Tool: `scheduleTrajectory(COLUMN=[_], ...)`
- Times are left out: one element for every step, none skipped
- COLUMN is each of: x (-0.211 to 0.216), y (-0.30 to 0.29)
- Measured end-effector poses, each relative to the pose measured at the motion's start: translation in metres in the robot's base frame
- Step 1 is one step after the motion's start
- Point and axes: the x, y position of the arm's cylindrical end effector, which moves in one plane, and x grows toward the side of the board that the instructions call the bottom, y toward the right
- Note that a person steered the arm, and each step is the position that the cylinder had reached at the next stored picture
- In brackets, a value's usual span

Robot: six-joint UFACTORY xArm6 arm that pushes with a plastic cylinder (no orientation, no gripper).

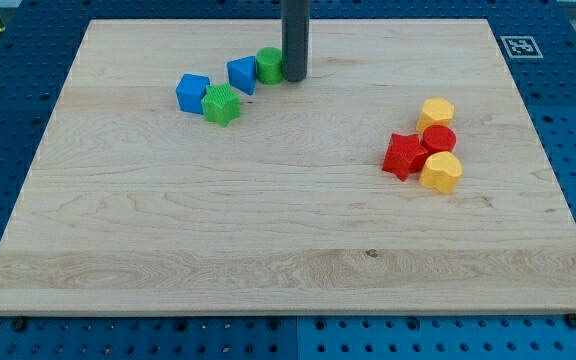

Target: Push the green circle and blue triangle to the green star and blue cube

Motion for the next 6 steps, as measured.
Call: scheduleTrajectory(x=[-0.011, -0.041, -0.054, -0.049, -0.027, -0.004], y=[0.0, 0.0, 0.0, -0.001, -0.012, -0.027])
